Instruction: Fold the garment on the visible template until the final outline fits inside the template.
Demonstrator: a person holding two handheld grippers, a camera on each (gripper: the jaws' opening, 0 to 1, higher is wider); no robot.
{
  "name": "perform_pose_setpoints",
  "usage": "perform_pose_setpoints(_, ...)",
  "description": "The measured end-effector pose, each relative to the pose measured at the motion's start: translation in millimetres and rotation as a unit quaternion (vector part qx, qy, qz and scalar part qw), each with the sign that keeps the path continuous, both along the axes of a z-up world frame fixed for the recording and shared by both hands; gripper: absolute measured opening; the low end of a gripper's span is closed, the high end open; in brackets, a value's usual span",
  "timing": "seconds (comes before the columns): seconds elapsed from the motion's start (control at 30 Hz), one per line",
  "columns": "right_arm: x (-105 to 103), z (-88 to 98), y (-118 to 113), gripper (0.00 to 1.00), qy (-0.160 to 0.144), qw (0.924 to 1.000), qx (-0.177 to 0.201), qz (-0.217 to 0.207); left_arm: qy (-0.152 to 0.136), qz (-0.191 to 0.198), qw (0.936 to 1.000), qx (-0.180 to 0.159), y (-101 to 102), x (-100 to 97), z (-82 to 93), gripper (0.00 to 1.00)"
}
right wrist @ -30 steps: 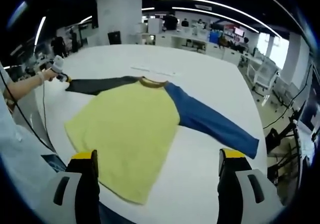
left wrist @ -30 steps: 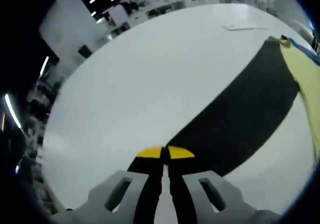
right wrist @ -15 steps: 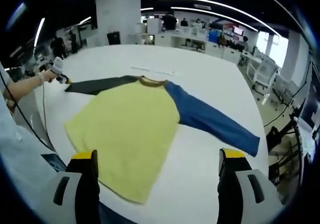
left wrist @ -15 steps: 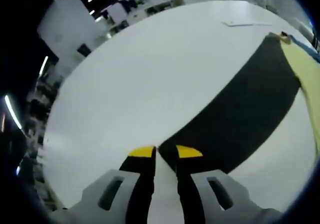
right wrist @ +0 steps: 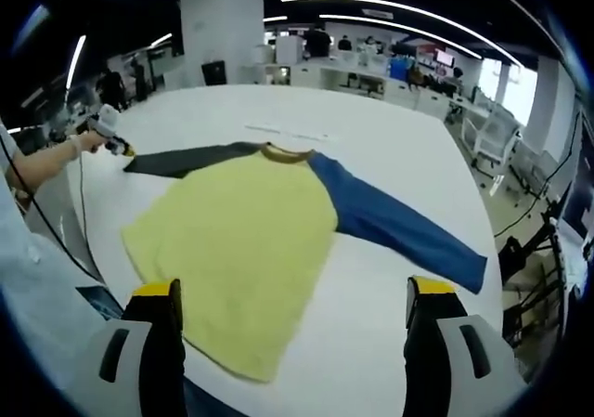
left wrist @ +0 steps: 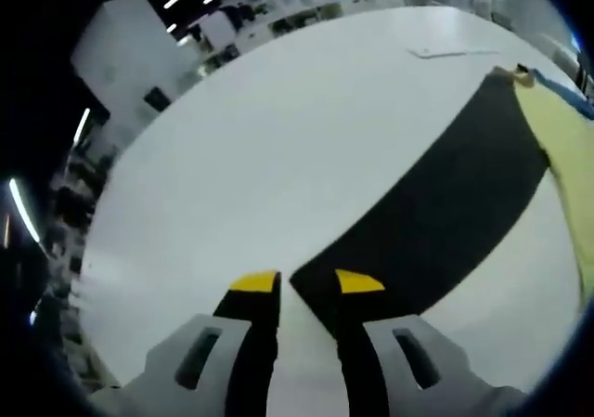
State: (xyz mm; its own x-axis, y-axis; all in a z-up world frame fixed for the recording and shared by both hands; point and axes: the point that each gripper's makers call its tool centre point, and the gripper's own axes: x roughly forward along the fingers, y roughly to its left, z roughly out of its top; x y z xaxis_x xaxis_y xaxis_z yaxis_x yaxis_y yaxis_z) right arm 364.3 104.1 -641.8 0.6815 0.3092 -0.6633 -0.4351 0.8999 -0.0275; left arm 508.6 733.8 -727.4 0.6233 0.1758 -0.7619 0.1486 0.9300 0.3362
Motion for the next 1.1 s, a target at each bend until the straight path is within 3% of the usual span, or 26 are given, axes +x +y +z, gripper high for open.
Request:
perform_pose_setpoints(0.27, -0.9, -1.4, -1.5, 1.00, -0.003, 1.0000, 0.008, 0.000, 0.009, -0.038, 0.9991, -0.018, -22.8, -5.5, 6.4, 0.30)
perform_pose_setpoints(0.47, -1.1, -1.4, -2.6, 1.00, -0.005, 0.9999, 0.010, 0.003, -0.004, -0.051, 0.9982, -0.033, -32.6, -3.8, 17.1, 0.34)
perform_pose_setpoints(0.77, -0.8, -0.1, -3.8, 1.00, -0.008, 0.9999, 0.010, 0.009, -0.013, -0.100, 0.9924, -0.071, -71.4, -7.2, 36.9, 0.41)
perform_pose_setpoints(1.1, -3.2, 0.3, -5.1, 1.00, -0.010, 0.9998, 0.012, 0.011, -0.014, -0.129, 0.9887, -0.074, -90.0, -11.0, 47.7, 0.46)
